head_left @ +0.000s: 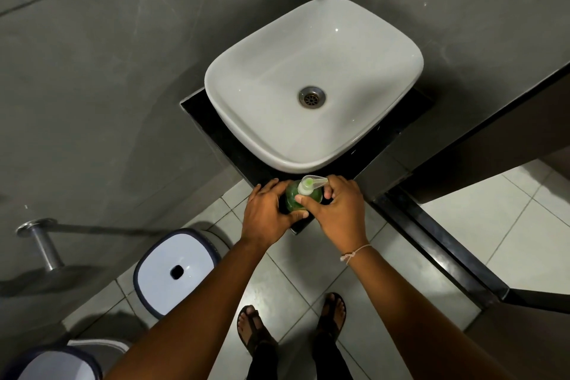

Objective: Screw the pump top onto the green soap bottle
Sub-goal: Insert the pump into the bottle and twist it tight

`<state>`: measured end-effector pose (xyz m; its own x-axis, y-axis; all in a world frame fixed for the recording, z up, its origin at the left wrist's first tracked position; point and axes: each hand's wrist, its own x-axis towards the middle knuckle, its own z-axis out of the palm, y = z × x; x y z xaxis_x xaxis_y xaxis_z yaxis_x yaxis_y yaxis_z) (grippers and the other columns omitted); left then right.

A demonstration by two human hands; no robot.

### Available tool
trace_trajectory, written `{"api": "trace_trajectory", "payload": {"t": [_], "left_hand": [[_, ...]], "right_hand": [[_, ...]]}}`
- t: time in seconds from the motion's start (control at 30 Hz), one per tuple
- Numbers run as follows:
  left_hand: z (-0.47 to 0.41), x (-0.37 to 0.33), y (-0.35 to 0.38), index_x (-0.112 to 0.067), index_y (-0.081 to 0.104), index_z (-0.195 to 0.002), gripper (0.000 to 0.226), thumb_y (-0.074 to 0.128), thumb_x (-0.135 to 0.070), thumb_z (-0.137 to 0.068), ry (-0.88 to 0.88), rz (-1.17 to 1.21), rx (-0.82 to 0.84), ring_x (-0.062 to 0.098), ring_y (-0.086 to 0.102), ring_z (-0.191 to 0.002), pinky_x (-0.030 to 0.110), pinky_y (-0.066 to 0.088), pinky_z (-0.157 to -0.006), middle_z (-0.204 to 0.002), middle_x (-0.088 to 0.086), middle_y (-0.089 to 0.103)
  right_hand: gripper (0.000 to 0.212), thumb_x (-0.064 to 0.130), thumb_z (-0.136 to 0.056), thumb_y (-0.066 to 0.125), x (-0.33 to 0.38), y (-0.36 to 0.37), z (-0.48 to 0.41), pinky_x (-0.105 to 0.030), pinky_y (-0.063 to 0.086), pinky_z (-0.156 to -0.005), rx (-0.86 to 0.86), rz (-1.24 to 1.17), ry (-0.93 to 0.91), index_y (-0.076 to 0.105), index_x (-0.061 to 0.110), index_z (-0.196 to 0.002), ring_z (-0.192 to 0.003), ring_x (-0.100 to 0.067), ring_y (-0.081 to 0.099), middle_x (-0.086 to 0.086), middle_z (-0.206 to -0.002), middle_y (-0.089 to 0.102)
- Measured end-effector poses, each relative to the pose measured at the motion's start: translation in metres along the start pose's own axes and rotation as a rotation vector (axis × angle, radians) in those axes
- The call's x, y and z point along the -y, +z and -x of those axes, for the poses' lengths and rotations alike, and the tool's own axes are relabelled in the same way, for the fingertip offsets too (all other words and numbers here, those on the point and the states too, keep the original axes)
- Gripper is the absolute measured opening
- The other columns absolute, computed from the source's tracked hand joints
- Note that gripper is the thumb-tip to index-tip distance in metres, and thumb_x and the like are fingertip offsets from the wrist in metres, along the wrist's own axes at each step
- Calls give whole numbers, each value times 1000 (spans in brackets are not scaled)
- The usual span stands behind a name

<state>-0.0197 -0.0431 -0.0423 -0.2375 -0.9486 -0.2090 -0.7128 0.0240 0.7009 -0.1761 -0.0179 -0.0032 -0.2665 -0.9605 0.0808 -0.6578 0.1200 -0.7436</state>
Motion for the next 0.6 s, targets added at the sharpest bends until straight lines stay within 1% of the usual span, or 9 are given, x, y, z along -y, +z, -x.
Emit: {"api": "trace_trajectory", "payload": {"t": [0.03,0.1,0.13,0.17,0.27,0.3,0.43,0.5,0.6], "left_hand": [[0,0,0,-25,55,-137,79,79,-56,-68,5,-3,-2,19,45,-142,45,24,-123,-144,4,59],[0,0,-1,-26,55,-136,78,79,-57,-69,11,-6,-4,19,46,-141,45,24,-123,-142,4,60],[0,0,-1,-26,55,-136,78,79,-57,-69,13,-9,-7,19,47,-140,44,24,-123,-142,4,60],[0,0,-1,-26,56,-135,77,79,-57,-69,13,-10,-11,19,47,-139,44,24,-123,-141,4,61],[1,0,-1,-26,56,-134,77,80,-57,-68,11,-8,-23,19,48,-139,44,24,-123,-140,3,62],[1,0,0,-26,56,-134,77,80,-57,-68,12,-8,-23,19,49,-139,45,24,-123,-139,3,62],[0,0,0,-26,55,-137,77,80,-54,-69,7,-12,-15,18,46,-141,44,21,-125,-142,4,60],[0,-1,1,-26,54,-139,77,80,-49,-69,1,-28,-9,17,42,-144,38,16,-126,-145,4,58],[0,-1,0,-27,53,-139,78,80,-47,-69,-9,-29,-3,17,40,-145,37,15,-126,-147,4,56]], "right_hand": [[42,46,-61,82,0,-1,1,-42,46,-62,16,-24,-4,55,14,-69,-71,-20,47,8,-65,45],[37,39,-67,81,-1,-6,1,-41,48,-69,74,-73,-32,72,20,-97,-77,-21,48,6,-72,48],[42,35,-70,81,-2,-7,-1,-40,48,-71,102,-98,-39,72,23,-109,-79,-21,49,6,-75,49],[43,31,-72,81,-3,-7,-2,-42,48,-73,120,-113,-38,72,22,-113,-80,-21,48,5,-76,48],[33,24,-70,82,-3,-4,-4,-47,48,-73,137,-124,1,74,4,-95,-77,-20,46,0,-74,50],[33,25,-69,83,-3,-3,-5,-46,48,-72,127,-133,20,74,3,-92,-76,-20,47,-1,-73,50],[32,40,-61,84,1,3,0,-34,44,-62,-5,-144,35,74,21,-85,-71,-19,49,12,-65,47],[33,43,-60,83,5,8,7,-39,47,-59,-57,-195,67,67,21,-78,-69,-22,50,12,-62,48],[33,41,-61,84,4,12,9,-42,49,-64,-78,-181,69,64,22,-80,-73,-18,49,7,-67,52]]}}
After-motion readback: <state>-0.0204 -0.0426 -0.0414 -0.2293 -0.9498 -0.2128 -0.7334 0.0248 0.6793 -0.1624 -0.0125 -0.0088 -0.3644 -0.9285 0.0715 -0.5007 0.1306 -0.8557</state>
